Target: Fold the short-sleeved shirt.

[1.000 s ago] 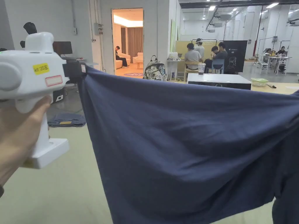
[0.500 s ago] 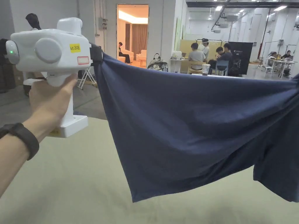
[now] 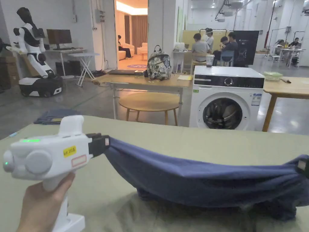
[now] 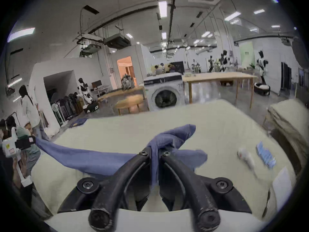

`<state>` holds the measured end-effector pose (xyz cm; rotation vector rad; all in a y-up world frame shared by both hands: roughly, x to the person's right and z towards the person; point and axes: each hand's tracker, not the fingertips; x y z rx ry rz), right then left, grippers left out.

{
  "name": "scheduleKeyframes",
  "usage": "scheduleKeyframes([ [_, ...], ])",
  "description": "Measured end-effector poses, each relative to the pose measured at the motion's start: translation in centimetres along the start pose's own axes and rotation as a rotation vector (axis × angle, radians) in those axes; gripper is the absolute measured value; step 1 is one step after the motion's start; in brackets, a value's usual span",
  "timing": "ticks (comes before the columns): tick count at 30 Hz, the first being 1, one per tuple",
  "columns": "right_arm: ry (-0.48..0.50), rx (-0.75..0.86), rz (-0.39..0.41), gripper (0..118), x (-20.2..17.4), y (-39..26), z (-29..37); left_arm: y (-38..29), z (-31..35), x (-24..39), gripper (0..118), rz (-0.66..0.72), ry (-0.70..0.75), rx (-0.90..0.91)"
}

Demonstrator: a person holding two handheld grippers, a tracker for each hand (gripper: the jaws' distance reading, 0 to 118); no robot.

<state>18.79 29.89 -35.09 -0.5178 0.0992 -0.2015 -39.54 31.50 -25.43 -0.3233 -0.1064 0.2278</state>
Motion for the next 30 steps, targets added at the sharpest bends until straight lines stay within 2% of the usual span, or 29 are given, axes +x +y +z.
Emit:
scheduleKeyframes([
  [2, -0.008, -0.034, -0.001, 6, 1.7, -5.5, 1.9, -5.0, 3.4, -0.6, 0, 0.027, -0.015, -0.038],
  [3, 0.236, 0.033, 0.084, 6, 1.4, -7.9, 3.0, -7.2, 5.0, -0.9, 0, 0.047, 0.011, -0.066],
  [6, 0.223, -0.044, 0.02, 6, 4.1, -15.9, 7.6, -13.7, 10.1, -2.0, 0, 0.12, 0.044, -0.124],
  [7, 0.064, -0.121, -0.07, 6, 4.9, -18.9, 9.7, -15.5, 11.5, -2.4, 0, 0.141, 0.056, -0.143],
  [8, 0.063, -0.163, -0.112, 6, 5.5, -21.1, 10.9, -17.7, 12.9, -2.8, 0, 0.161, 0.076, -0.19],
  [9, 0.088, -0.199, -0.123, 6, 5.8, -22.7, 11.6, -19.3, 13.8, -3.1, 0, 0.178, 0.077, -0.203],
  [10, 0.061, -0.22, -0.138, 6, 6.0, -24.5, 12.2, -20.9, 14.3, -3.4, 0, 0.197, 0.085, -0.236],
  [13, 0.045, -0.271, -0.11, 6, 5.5, -28.6, 13.3, -25.0, 15.3, -3.6, 0, 0.257, 0.117, -0.343],
  [14, 0.036, -0.288, -0.103, 7, 5.4, -29.2, 13.3, -25.9, 15.4, -3.7, 0, 0.237, 0.116, -0.387],
  [15, 0.035, -0.28, -0.099, 13, 5.0, -29.6, 13.9, -26.5, 15.6, -3.7, 3, 0.221, 0.133, -0.393],
  [16, 0.031, -0.268, -0.098, 37, 4.8, -29.7, 14.2, -26.5, 15.8, -3.1, 22, 0.22, 0.138, -0.372],
  [17, 0.023, -0.251, -0.094, 54, 4.7, -29.7, 14.2, -26.6, 15.9, -3.2, 38, 0.221, 0.132, -0.365],
  [18, -0.011, -0.246, -0.075, 59, 4.5, -29.5, 14.0, -26.5, 15.9, -3.2, 43, 0.215, 0.129, -0.366],
  [20, -0.096, -0.237, -0.014, 59, 4.4, -29.5, 14.4, -26.1, 15.9, -3.1, 56, 0.122, 0.208, -0.351],
  [22, -0.109, -0.231, 0.021, 59, 4.7, -29.4, 15.0, -25.0, 16.3, -2.4, 56, 0.074, 0.211, -0.316],
  [24, -0.101, -0.228, 0.017, 59, 5.5, -29.1, 15.7, -23.5, 17.4, -0.3, 56, 0.052, 0.191, -0.272],
  [26, -0.105, -0.143, 0.036, 59, 5.1, -27.8, 17.3, -21.5, 18.6, 2.0, 56, 0.01, 0.149, -0.185],
  [27, -0.097, -0.102, 0.049, 59, 3.6, -26.4, 19.3, -20.6, 19.0, 3.1, 56, -0.018, 0.133, -0.153],
  [29, -0.08, -0.017, 0.078, 53, 2.4, -24.4, 21.0, -18.1, 20.3, 5.8, 56, -0.087, 0.115, -0.064],
  [30, -0.068, 0.019, 0.091, 46, 1.8, -23.6, 21.6, -17.2, 20.6, 7.0, 55, -0.112, 0.101, -0.034],
])
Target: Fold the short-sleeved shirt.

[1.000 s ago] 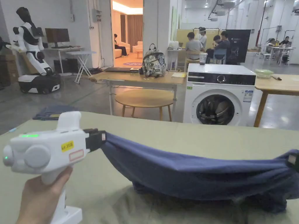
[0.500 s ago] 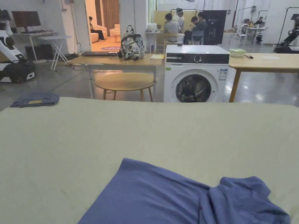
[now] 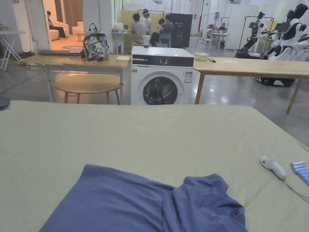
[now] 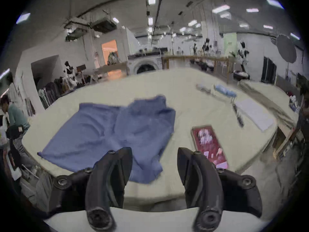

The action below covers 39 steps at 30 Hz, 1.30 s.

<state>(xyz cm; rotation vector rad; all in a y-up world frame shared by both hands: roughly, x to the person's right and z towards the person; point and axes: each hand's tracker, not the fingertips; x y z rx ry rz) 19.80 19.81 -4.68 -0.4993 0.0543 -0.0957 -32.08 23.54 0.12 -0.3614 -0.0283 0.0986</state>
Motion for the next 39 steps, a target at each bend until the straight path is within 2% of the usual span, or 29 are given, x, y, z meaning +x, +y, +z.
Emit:
scheduleKeyframes([
  [1, 0.009, 0.036, 0.015, 32, -0.7, 0.9, 0.8, 1.0, 0.5, 1.2, 40, -0.021, -0.011, 0.033],
  [3, 0.02, 0.09, 0.041, 6, -1.8, 2.3, 1.9, 2.6, 1.3, 3.0, 0, -0.063, -0.024, 0.085],
  [4, 0.02, 0.111, 0.053, 0, -2.3, 2.7, 2.2, 3.1, 1.5, 3.9, 0, -0.063, -0.036, 0.09],
  [8, 0.057, 0.107, 0.069, 0, -3.3, 3.0, 2.3, 1.7, 0.7, 4.3, 0, -0.044, -0.082, 0.1],
  [10, 0.074, 0.096, 0.081, 0, -3.3, 2.9, 2.1, 1.9, 0.2, 4.2, 0, -0.008, -0.152, 0.071],
  [23, 0.096, 0.059, 0.065, 0, -2.7, 1.9, 1.6, -0.6, -0.4, 0.1, 2, 0.036, -0.073, -0.032],
  [24, 0.1, 0.052, 0.064, 0, -2.6, 1.7, 1.5, -1.0, -0.7, -0.7, 10, 0.073, -0.078, -0.048],
  [26, 0.109, 0.028, 0.061, 0, -2.6, 1.3, 1.2, -1.9, -1.7, -2.5, 65, 0.188, -0.094, -0.11],
  [27, 0.114, 0.021, 0.062, 0, -2.6, 1.1, 1.1, -2.4, -2.1, -3.3, 78, 0.202, -0.085, -0.142],
  [28, 0.117, 0.013, 0.067, 0, -2.6, 1.0, 1.0, -3.0, -2.6, -4.3, 73, 0.191, -0.059, -0.168],
  [31, 0.118, -0.005, 0.07, 0, -2.4, 0.5, 0.6, -5.3, -4.6, -6.7, 73, 0.147, 0.04, -0.271],
  [34, 0.12, -0.02, 0.052, 0, -2.1, 0.3, 0.5, -8.0, -7.7, -8.6, 71, 0.18, 0.048, -0.371],
  [36, 0.118, -0.027, 0.038, 0, -1.8, 0.2, 0.5, -9.8, -9.7, -9.3, 62, 0.222, 0.086, -0.45],
  [37, 0.11, -0.03, 0.036, 0, -1.6, 0.0, 0.7, -10.7, -10.5, -9.5, 50, 0.242, 0.054, -0.486],
  [38, 0.096, -0.031, 0.036, 0, -1.4, -0.1, 0.9, -10.6, -10.5, -8.3, 50, 0.25, 0.044, -0.516],
  [39, 0.083, -0.031, 0.038, 0, -1.2, -0.2, 1.0, -10.5, -10.1, -7.4, 47, 0.182, 0.098, -0.485],
])
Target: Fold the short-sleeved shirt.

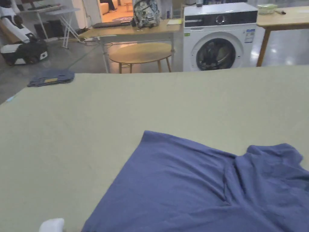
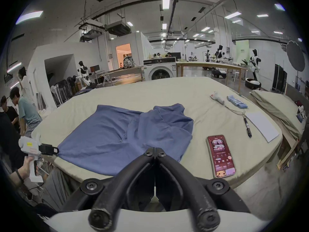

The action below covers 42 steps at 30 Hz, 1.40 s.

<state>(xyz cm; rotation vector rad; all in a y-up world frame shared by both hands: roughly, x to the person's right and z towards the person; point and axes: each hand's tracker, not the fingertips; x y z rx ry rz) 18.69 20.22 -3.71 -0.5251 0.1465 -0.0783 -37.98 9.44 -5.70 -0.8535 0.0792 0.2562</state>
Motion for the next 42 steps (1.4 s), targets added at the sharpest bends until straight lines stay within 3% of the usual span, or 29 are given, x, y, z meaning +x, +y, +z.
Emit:
scheduleKeyframes([
  [2, -0.033, -0.011, -0.008, 0, 0.2, -0.2, 0.2, 0.3, 0.7, 1.6, 28, -0.138, 0.063, 0.007],
  [4, -0.041, -0.018, -0.041, 0, 0.9, -0.3, 0.0, 0.1, 1.2, 2.7, 15, -0.172, 0.039, 0.009],
  [5, -0.046, -0.023, -0.063, 9, 1.4, -0.2, -0.5, 0.0, 1.1, 3.0, 6, -0.176, 0.037, 0.006],
  [6, -0.061, -0.022, -0.079, 31, 1.8, -0.1, -0.9, -0.1, 1.0, 3.3, 5, -0.185, 0.033, -0.004],
  [7, -0.074, -0.022, -0.086, 61, 2.2, 0.2, -1.7, -0.1, 1.4, 4.1, 5, -0.191, 0.036, -0.007],
  [8, -0.092, -0.039, -0.095, 66, 2.8, 0.6, -2.6, 0.0, 1.5, 4.3, 5, -0.184, 0.009, -0.013],
  [10, -0.141, -0.111, -0.145, 66, 4.0, 1.2, -5.3, 0.0, 1.5, 4.9, 5, -0.167, 0.003, -0.021],
  [13, -0.117, -0.152, -0.261, 64, 6.6, 1.4, -10.5, 0.1, 0.8, 5.1, 5, -0.185, 0.014, -0.042],
  [16, -0.14, -0.257, -0.396, 38, 9.0, 0.5, -16.2, 0.1, 1.2, 5.1, 5, -0.186, 0.012, -0.039],
  [18, -0.105, -0.317, -0.497, 0, 10.2, -0.8, -18.7, 0.2, 1.2, 5.3, 5, -0.185, 0.012, -0.04],
  [19, -0.155, -0.296, -0.484, 0, 10.1, -1.0, -18.6, 0.3, 1.1, 4.9, 5, -0.183, 0.012, -0.042],
  [21, -0.131, -0.206, -0.467, 0, 9.9, -0.5, -17.0, 0.3, 1.1, 4.9, 5, -0.177, 0.013, -0.046],
  [23, -0.104, -0.226, -0.482, 0, 9.7, -0.5, -16.3, 0.4, 1.2, 4.7, 5, -0.169, 0.008, -0.043],
  [26, -0.076, -0.203, -0.432, 0, 8.8, 0.1, -15.2, 0.7, 2.0, 4.3, 5, -0.138, -0.023, -0.022],
  [31, -0.012, -0.055, -0.371, 0, 7.0, 4.0, -11.1, 2.9, 6.9, 4.3, 5, -0.017, -0.102, 0.185],
  [39, 0.103, 0.198, -0.23, 0, 3.8, 15.4, -5.3, 12.8, 15.5, 6.9, 3, -0.073, -0.266, 0.543],
  [42, 0.101, 0.286, -0.155, 0, 2.7, 20.4, -4.2, 17.6, 16.9, 7.7, 3, -0.122, -0.235, 0.627],
])
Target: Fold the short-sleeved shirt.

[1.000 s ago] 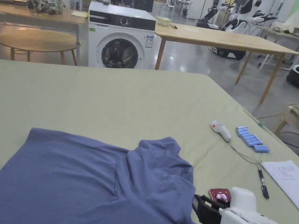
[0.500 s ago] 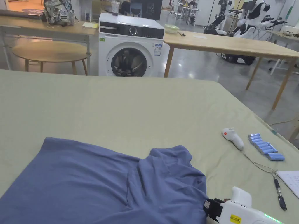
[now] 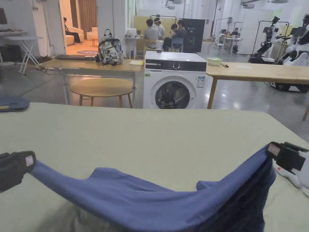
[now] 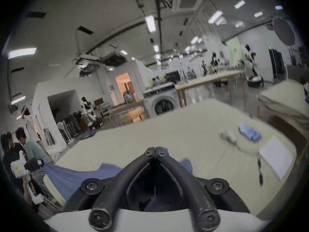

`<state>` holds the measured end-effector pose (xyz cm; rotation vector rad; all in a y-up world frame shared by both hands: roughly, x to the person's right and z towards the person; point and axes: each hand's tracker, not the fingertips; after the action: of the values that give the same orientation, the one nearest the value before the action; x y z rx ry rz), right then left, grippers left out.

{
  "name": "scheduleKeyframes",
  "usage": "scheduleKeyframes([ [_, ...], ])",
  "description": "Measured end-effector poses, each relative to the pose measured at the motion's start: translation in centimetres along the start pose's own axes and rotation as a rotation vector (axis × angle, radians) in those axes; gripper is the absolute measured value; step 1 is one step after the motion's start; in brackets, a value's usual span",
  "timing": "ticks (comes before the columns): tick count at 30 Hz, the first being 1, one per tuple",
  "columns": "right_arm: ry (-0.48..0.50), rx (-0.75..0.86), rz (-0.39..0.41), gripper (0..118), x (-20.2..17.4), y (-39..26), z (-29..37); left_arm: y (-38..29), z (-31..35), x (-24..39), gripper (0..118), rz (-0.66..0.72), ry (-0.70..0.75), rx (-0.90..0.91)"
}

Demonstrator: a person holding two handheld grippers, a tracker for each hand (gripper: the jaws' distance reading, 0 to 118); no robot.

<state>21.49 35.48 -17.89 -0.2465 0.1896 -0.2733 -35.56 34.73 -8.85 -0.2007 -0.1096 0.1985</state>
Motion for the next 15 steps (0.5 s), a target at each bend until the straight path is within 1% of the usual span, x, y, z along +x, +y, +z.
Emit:
scheduleKeyframes([
  [3, -0.006, 0.106, 0.042, 0, -1.4, 4.5, -0.4, 4.1, -2.2, -0.7, 3, -0.003, -0.029, 0.038],
  [4, -0.015, 0.107, 0.071, 0, -1.4, 6.3, -0.9, 5.7, -3.1, -0.7, 3, -0.027, -0.023, 0.046],
  [6, -0.014, 0.136, 0.099, 0, -2.0, 9.0, -1.6, 8.4, -4.3, -0.2, 3, -0.077, 0.002, 0.067],
  [8, -0.045, 0.16, 0.135, 0, -2.6, 12.0, -2.8, 11.3, -5.9, -0.5, 3, -0.108, 0.035, 0.064],
  [10, -0.08, 0.169, 0.184, 0, -3.3, 14.6, -4.0, 14.0, -7.7, -1.9, 3, -0.093, 0.033, 0.068],
  [12, -0.085, 0.197, 0.208, 0, -3.9, 16.8, -5.1, 16.2, -8.7, -2.5, 3, -0.068, 0.035, 0.088],
  [15, -0.102, 0.217, 0.224, 0, -5.4, 20.0, -6.8, 19.4, -10.5, -2.9, 3, -0.105, 0.075, 0.104],
])
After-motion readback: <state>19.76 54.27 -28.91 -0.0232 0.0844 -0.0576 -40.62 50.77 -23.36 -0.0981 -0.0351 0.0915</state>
